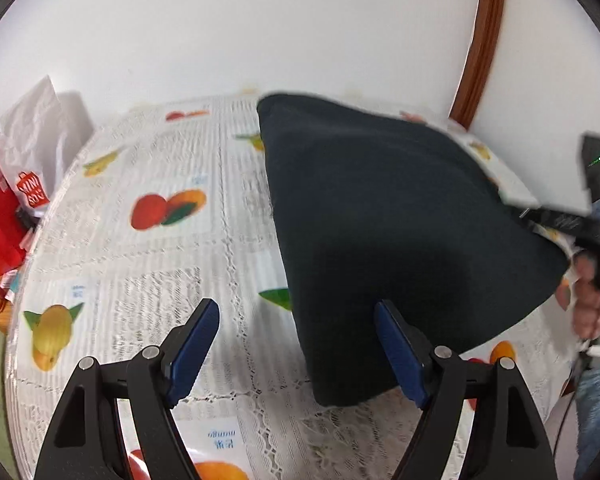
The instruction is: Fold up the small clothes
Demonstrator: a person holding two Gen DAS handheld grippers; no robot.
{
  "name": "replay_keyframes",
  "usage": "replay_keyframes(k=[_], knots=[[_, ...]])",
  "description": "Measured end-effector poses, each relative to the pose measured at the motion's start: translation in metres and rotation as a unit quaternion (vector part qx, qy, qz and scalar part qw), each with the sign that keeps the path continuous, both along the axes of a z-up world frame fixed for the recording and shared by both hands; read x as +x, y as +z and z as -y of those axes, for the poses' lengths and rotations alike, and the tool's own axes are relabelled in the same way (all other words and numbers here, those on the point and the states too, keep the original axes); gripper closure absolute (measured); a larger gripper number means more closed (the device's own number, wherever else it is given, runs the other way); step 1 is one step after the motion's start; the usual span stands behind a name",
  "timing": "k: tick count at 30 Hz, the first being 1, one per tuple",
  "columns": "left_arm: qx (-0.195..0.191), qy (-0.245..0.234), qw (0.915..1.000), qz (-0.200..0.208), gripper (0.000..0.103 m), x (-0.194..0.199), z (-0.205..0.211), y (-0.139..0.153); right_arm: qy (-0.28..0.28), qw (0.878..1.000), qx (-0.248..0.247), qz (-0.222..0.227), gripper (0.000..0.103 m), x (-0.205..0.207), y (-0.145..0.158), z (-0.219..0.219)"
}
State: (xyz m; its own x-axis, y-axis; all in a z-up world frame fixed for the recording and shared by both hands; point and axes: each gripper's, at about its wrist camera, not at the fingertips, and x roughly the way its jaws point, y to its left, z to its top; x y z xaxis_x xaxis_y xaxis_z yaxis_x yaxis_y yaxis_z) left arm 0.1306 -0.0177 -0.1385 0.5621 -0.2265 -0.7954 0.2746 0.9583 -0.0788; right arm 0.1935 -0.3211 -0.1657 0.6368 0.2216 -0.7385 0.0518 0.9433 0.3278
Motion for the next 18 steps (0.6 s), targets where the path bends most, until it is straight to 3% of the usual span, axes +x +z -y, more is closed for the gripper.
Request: replay_keyframes(k=[2, 3, 7, 12, 13, 15, 18], knots=[[0.002, -0.004, 1.0000, -0.004, 0.024, 0.001, 0.000, -0.004, 0.005, 0.999, -0.017, 0.043, 0.100, -0.011, 0.018, 0.004], [0.003, -0.007, 1.0000, -0.004, 0.024, 0.002, 0.000, -0.005, 0.004, 0.999, -0.015, 0.043, 0.101, -0.012, 0.018, 0.006], [-0.011, -0.012, 0.9999, -0.004, 0.025, 0.003, -0.001, 0.000, 0.002, 1.000, -0.014, -0.012, 0.101, -0.005, -0.003, 0.009], [-0.014, -0.002, 0.9999, 0.005, 0.025, 0.017, -0.009, 0.010, 0.003, 0.997, -0.079, -0.009, 0.093, -0.002, 0.024, 0.000], [-0.013, 0.000, 0.9999, 0.005, 0.025, 0.021, -0.009, 0.011, 0.010, 0.997, -0.078, -0.006, 0.089, 0.003, 0.029, 0.000], [-0.017, 0.000, 0.9998, 0.004, 0.026, 0.031, -0.009, 0.013, 0.014, 0.997, -0.075, -0.006, 0.058, 0.024, 0.036, -0.003], [-0.023, -0.004, 0.9997, -0.001, 0.026, 0.044, -0.008, 0.013, 0.005, 0.997, -0.069, -0.017, 0.052, 0.064, 0.034, -0.003]])
